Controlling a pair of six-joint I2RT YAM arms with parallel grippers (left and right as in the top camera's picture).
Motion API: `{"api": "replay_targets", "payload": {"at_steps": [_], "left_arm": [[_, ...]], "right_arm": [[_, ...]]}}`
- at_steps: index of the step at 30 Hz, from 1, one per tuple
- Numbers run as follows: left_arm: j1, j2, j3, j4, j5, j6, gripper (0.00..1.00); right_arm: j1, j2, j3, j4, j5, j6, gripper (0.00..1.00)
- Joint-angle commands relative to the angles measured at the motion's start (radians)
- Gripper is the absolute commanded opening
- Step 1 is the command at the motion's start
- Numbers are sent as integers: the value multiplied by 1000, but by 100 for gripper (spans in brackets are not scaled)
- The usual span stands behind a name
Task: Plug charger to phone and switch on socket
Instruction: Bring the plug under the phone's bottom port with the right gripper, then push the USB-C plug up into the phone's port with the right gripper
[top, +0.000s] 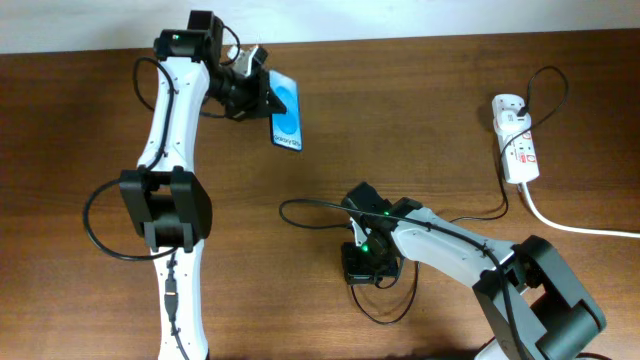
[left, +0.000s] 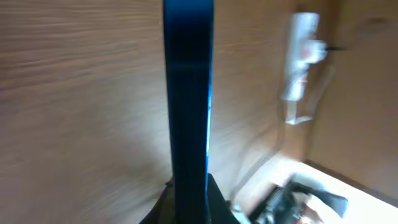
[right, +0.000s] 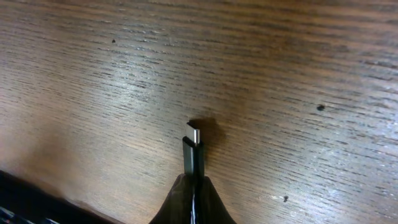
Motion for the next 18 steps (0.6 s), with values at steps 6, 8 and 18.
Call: {"api": "replay_targets", "payload": {"at_steps": [6, 8, 18], "left_arm": [[5, -10, 21, 43, 793, 105, 0], [3, -10, 21, 39, 793, 98, 0], [-26, -10, 21, 39, 793, 98, 0]], "right_arm": [[-270, -117, 301, 14, -544, -307, 4], [-334, -130, 352, 64, -673, -321, 4], [-309, -118, 361, 306, -542, -97, 4]]}}
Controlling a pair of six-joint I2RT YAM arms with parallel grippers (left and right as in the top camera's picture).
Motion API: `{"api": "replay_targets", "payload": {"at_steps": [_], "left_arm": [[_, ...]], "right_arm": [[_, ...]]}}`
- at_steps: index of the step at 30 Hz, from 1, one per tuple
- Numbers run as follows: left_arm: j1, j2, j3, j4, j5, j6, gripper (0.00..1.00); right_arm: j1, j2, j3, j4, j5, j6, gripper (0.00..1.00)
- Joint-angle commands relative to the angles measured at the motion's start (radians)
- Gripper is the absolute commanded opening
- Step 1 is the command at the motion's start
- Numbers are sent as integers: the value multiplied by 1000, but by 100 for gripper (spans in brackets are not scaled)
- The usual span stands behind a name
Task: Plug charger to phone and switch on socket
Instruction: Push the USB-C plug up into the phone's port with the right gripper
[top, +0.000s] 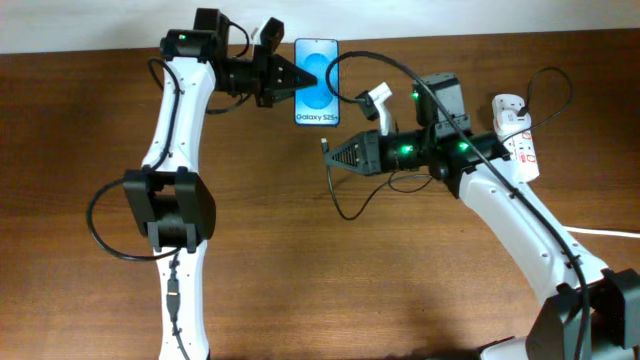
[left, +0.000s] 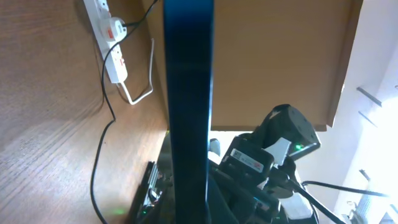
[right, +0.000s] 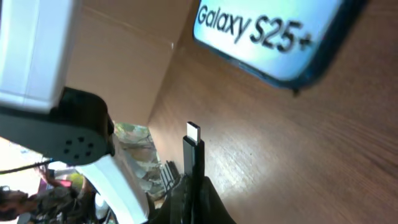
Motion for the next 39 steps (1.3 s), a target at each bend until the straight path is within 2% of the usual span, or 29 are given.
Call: {"api": "replay_targets", "payload": {"at_steps": [1, 5, 13, 39], "left_arm": [[-5, -10, 21, 2, 62, 22, 0], [-5, -10, 21, 3, 62, 23, 0], [-5, -10, 21, 17, 62, 30, 0], [-24, -10, 21, 21, 55, 30, 0]], "right_arm": [[31, 2, 8, 27, 114, 97, 4], [43, 3, 8, 37, 278, 209, 4], [50, 4, 8, 104, 140, 209, 4], [47, 7, 8, 95, 195, 212, 4]]}}
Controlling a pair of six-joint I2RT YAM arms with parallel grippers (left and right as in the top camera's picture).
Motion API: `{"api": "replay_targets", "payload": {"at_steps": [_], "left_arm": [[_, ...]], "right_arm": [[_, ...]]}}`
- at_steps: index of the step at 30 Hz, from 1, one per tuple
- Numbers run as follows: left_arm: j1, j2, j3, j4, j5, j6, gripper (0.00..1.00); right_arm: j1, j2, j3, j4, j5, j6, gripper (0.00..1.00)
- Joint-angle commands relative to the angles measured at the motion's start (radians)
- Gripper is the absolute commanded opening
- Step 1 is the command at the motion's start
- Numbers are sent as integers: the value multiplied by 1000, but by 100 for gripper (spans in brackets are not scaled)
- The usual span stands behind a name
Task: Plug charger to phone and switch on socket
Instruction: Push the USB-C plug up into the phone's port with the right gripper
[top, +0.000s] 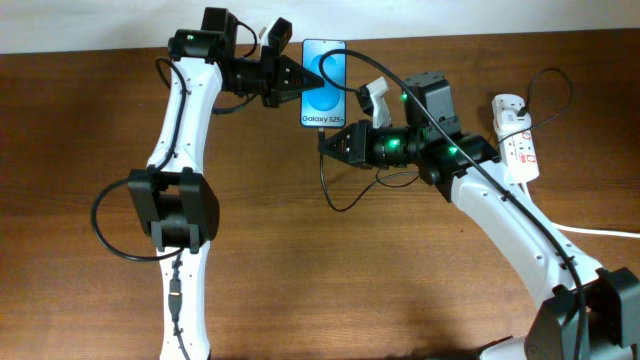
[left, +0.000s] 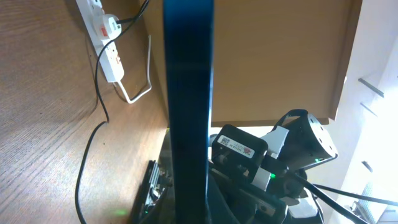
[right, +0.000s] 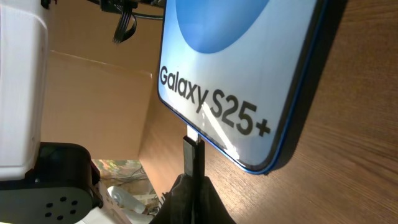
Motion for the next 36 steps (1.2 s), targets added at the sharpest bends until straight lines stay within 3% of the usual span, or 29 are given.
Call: {"api": "replay_targets", "payload": {"at_steps": [1, 36], "left_arm": [[-2, -10, 21, 2, 52, 23, 0], [-41, -10, 21, -14, 29, 83, 0]], "right_arm": [[5, 5, 8, 3, 21, -3, 4], [-68, 5, 9, 114, 2, 63, 5]]}}
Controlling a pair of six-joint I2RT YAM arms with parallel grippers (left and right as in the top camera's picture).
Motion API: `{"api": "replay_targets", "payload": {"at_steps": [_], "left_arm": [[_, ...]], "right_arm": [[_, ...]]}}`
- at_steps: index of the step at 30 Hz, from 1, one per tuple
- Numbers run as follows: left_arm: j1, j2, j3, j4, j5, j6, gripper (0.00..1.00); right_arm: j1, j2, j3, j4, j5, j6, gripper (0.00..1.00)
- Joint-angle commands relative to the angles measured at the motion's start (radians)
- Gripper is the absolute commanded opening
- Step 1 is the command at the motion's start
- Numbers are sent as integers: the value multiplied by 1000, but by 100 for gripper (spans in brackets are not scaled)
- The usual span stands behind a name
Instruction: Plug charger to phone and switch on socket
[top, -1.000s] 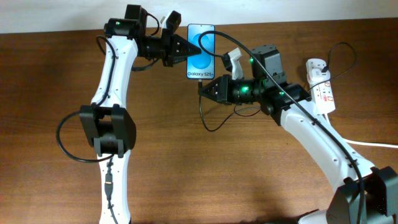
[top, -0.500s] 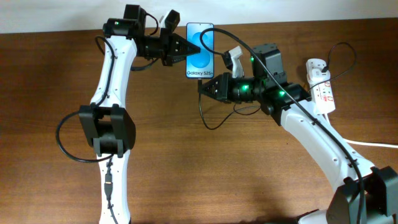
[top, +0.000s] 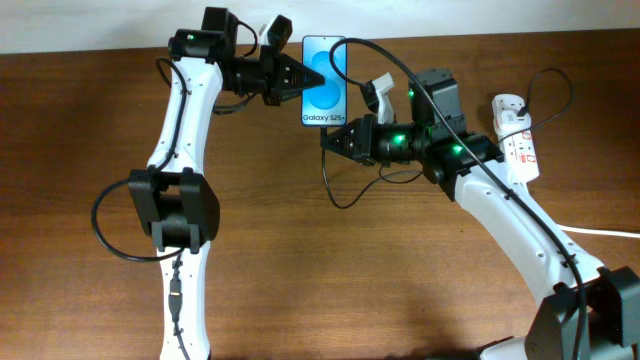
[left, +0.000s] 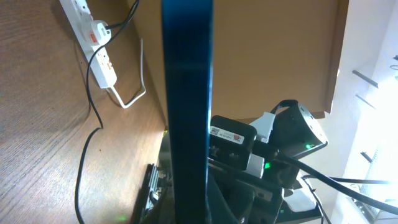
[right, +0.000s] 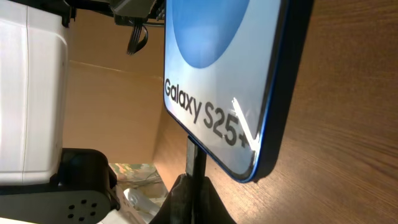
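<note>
The blue phone (top: 323, 80), its lit screen reading "Galaxy S25+", is held above the table's far middle with my left gripper (top: 296, 78) shut on its left side. It shows edge-on in the left wrist view as a dark blue bar (left: 187, 106). My right gripper (top: 336, 139) is shut on the black charger plug (right: 196, 155), whose tip meets the phone's (right: 230, 81) bottom edge. The white socket strip (top: 516, 140) lies at the far right.
The black charger cable (top: 335, 190) loops on the brown wooden table (top: 300, 270) below the right gripper and runs towards the strip. A white mains lead (top: 575, 226) leaves the strip to the right.
The right gripper has moved slightly up and right, and the plug's metal tip, visible just below the phone's bottom edge before, is now hidden against that edge. The left gripper holds the phone nearly unmoved.
First the right gripper was low at the table's middle, shut on the plug, while the left held the phone tilted at the far left. Then both were raised, plug and phone apart. Then the plug reached the phone's bottom edge, where its tip now disappears.
</note>
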Motion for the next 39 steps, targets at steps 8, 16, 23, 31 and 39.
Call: {"api": "replay_targets", "payload": {"at_steps": [8, 16, 23, 31, 39], "left_arm": [[-41, -10, 18, -20, -3, 39, 0], [-42, -10, 18, -16, -127, 39, 0], [11, -10, 18, -13, -320, 81, 0], [47, -10, 16, -317, -164, 675, 0], [26, -10, 17, -316, -154, 765, 0]], "right_arm": [[-38, 4, 19, 90, 65, -11, 5], [-77, 3, 24, 97, 19, -11, 47], [-80, 3, 24, 13, -6, -15, 86], [-299, 3, 24, -398, -3, -354, 97], [-370, 3, 24, -554, 129, -460, 97]]}}
